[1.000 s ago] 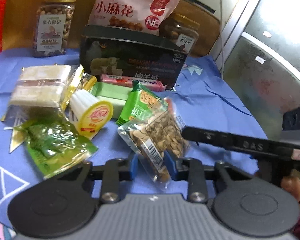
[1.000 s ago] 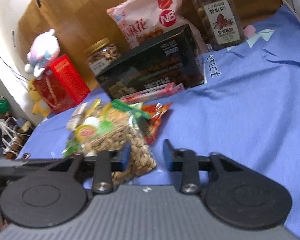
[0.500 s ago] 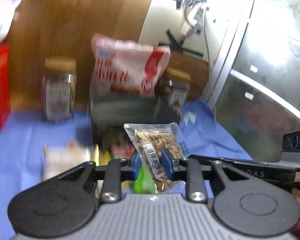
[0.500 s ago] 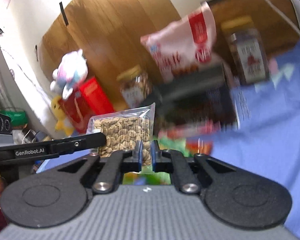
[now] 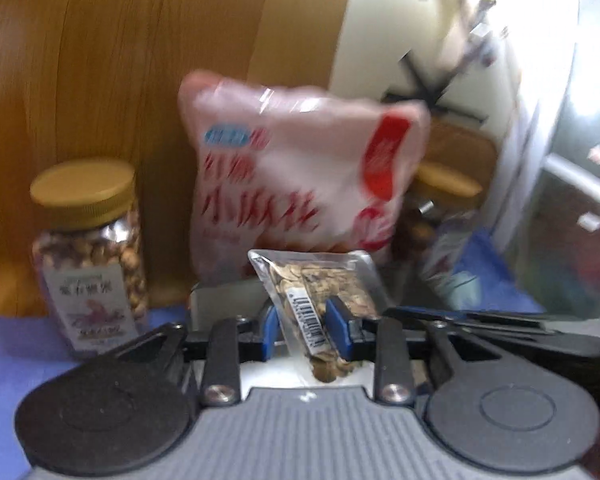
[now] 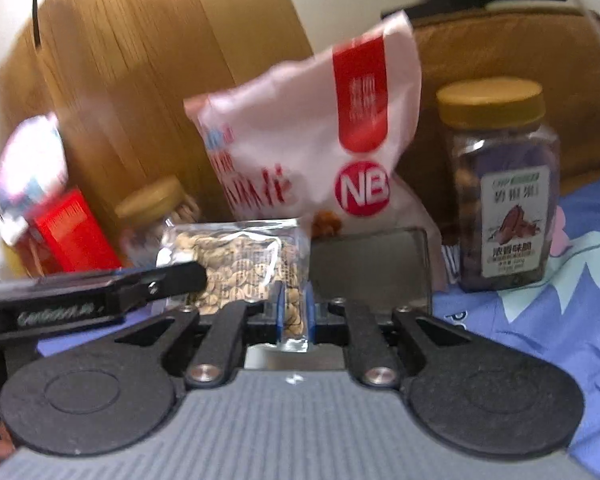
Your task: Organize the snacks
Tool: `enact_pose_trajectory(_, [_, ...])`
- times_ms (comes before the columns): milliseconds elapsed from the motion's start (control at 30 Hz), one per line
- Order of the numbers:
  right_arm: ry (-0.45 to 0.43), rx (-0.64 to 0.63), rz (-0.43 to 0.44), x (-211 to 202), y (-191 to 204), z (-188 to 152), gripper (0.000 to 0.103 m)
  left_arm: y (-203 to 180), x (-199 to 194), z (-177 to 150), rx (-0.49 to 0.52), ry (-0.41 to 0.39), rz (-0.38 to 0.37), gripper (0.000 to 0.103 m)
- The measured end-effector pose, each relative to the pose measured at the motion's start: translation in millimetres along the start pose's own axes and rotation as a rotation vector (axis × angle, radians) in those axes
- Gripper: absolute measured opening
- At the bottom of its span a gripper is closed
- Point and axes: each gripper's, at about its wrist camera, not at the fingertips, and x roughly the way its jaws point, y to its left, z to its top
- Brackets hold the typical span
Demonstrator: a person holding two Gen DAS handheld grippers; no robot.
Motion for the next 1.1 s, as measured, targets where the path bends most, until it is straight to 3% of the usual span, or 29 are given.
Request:
enact_pose_trajectory(100, [-0.007,-0.016,-0.015,2,0,-9,0.026,3,17,-9,0.012,0.063,0.065,0.036])
enact_pose_trajectory(200, [-0.065,0.012,-0.019,-18,2,-11,0.034,3,5,-16,0.022,0.053,0.082,0.037])
enact_pose_trajectory(233, [-0.084,0.023,-0.011,-27,5,-11,0.04,4,-7,-17,0.015,0.033,0.077,0.037])
enact_pose_trajectory(367, [-0.106,0.044,0.041,-68,13,-31,0.041,12,-70,-26,-0.037,-0.06,0.044,0.042])
enact_pose_trajectory(533, [-0.035,0.044,0.01,-89,29,-79,0.053,21,-142,-75,-0.084,-0.103,0.025,0.043])
enact_pose_trajectory(767, [-0.031,-0.104,-0.071,-102,73,-129,0.075,30,-174,-163,-0.09,-0.039,0.101,0.043])
enact_pose_trajectory(933, [-0.03,-0.331,-0.135,-99,105,-142,0.078,28,-169,-186,-0.073,-0.019,0.11,0.043])
enact_pose_trajectory(1100, [-0.006,-0.454,-0.209,-83,117,-149,0.08,24,-171,-193,-0.042,-0.043,0.098,0.048])
